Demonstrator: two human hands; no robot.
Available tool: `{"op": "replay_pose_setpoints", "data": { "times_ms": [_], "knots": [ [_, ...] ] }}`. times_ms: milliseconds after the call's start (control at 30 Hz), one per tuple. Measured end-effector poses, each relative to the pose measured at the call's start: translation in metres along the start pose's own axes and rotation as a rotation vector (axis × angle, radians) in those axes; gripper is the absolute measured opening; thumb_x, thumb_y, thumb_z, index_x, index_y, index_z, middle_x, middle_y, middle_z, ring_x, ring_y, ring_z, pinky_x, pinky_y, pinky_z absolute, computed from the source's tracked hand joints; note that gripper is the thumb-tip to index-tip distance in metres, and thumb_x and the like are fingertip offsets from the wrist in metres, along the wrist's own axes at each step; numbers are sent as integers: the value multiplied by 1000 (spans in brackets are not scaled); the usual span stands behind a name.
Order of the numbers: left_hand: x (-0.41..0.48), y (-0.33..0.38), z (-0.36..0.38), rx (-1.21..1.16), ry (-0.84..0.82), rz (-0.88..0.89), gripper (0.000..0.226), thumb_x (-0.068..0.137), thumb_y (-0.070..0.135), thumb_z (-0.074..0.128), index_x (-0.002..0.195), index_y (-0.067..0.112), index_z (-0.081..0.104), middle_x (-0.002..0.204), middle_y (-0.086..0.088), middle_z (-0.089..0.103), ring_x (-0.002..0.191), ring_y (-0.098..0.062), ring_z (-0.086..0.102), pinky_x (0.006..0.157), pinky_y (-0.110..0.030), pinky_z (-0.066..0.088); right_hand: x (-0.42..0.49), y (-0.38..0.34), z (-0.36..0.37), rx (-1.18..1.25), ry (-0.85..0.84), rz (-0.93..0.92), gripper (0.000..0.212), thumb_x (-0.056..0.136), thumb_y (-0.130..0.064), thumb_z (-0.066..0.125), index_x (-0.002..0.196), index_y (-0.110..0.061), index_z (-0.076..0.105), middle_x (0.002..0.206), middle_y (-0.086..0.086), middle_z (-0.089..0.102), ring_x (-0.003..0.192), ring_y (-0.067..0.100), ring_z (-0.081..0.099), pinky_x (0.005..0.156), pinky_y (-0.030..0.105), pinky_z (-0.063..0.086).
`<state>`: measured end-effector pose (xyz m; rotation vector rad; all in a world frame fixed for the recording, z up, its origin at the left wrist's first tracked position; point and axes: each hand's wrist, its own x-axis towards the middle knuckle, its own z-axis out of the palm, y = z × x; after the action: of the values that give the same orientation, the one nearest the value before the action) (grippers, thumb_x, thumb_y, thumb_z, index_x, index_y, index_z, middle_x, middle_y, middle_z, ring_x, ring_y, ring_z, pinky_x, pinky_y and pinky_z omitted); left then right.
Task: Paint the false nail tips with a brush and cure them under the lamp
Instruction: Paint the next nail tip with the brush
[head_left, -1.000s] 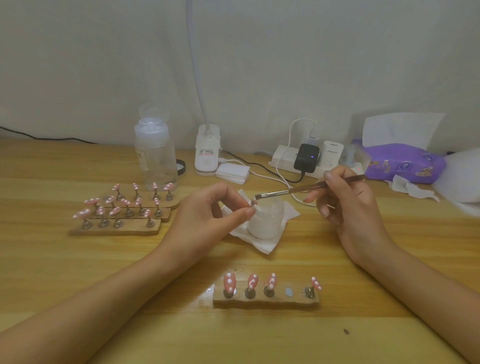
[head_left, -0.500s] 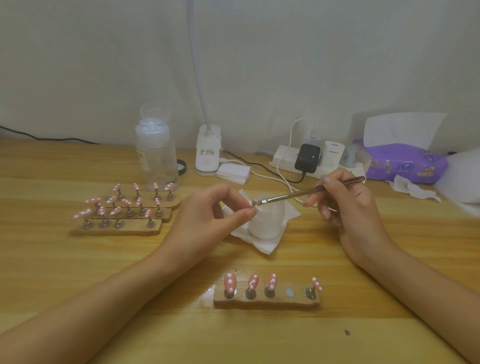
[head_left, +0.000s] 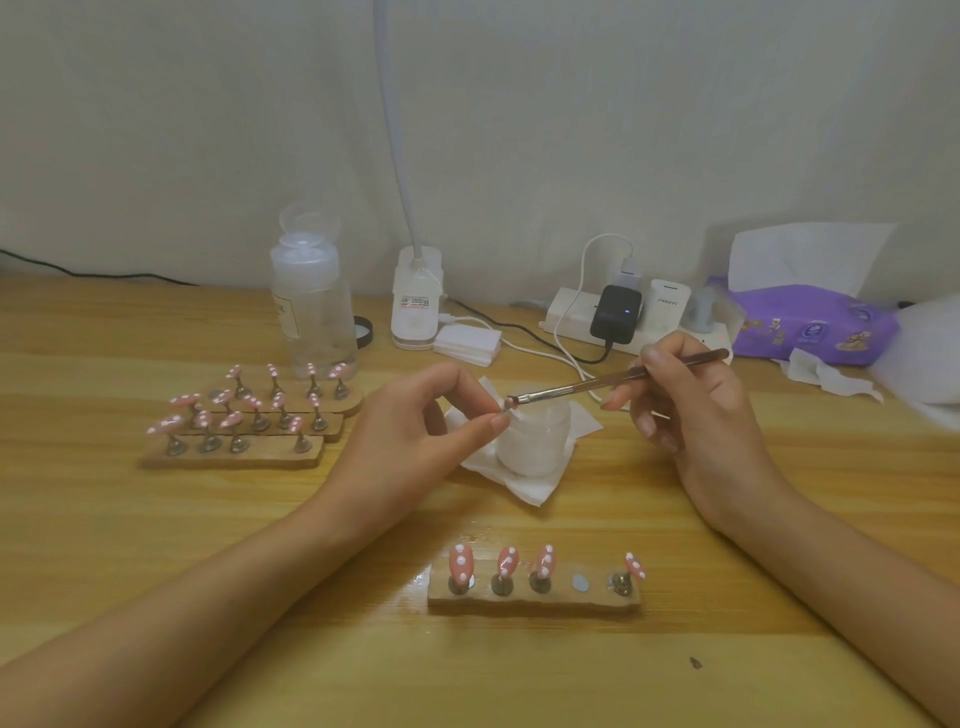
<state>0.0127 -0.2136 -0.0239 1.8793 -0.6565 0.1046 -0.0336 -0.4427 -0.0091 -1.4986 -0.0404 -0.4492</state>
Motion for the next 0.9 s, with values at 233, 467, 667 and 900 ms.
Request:
{"op": "replay_pose_setpoints", "data": {
  "times_ms": [233,467,667,900],
  "knots": [
    [0,1,1,-2,4,-3,8,82,32,76,78,29,69,84,17,71,54,0,49,54,-13,42,0,1,-1,20,-11,-32,31,99,-25,53,69,-30,57,69,8,72,44,10,46,41,16,33],
    [-1,2,1,-7,2,-5,8,81,33,76,78,29,69,82,18,70,54,2,49,55,-13,42,1,1,-2,19,44,-19,26,100,-21,50,75,-21,52,67,7,71,42,9,44,39,15,31],
    [-1,1,1,-10,1,7,9,83,30,76,78,29,68,82,18,70,52,0,47,53,-12,41,1,2,-1,-17,44,17,25,99,-20,51,75,-19,52,67,8,71,42,9,43,40,14,32],
    [-1,1,0,28,-6,40,11,85,24,75,79,28,67,87,18,69,54,-4,47,59,-26,47,-1,-1,0,22,-7,-6,21,95,-27,54,76,-19,51,66,6,71,43,9,45,39,15,30]
  ]
}}
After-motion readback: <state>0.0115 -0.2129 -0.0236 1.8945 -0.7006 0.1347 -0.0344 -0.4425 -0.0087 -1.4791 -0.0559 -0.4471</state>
